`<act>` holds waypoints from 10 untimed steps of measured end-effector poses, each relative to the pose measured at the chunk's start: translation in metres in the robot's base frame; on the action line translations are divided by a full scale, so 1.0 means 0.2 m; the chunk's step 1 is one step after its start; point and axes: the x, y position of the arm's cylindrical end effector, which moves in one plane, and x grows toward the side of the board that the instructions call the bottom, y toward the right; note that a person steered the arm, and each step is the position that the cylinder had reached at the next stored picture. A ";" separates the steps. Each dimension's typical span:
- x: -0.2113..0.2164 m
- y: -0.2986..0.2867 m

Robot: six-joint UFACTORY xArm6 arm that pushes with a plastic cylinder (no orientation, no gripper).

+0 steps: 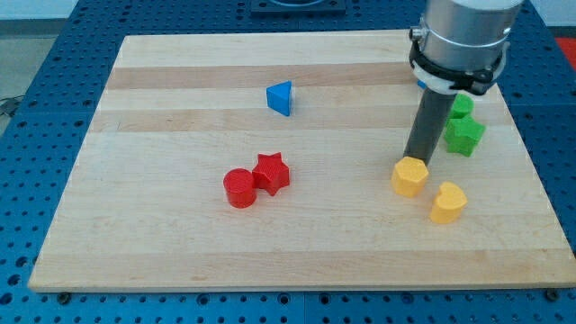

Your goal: Place the green circle to the left of the green star

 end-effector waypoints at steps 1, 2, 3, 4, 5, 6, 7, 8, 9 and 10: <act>0.18 0.00; 0.21 0.00; 0.20 0.00; 0.10 -0.01; -0.21 -0.02; -0.51 0.04; -0.64 0.16; -0.64 0.25; -0.64 0.41; -0.64 0.48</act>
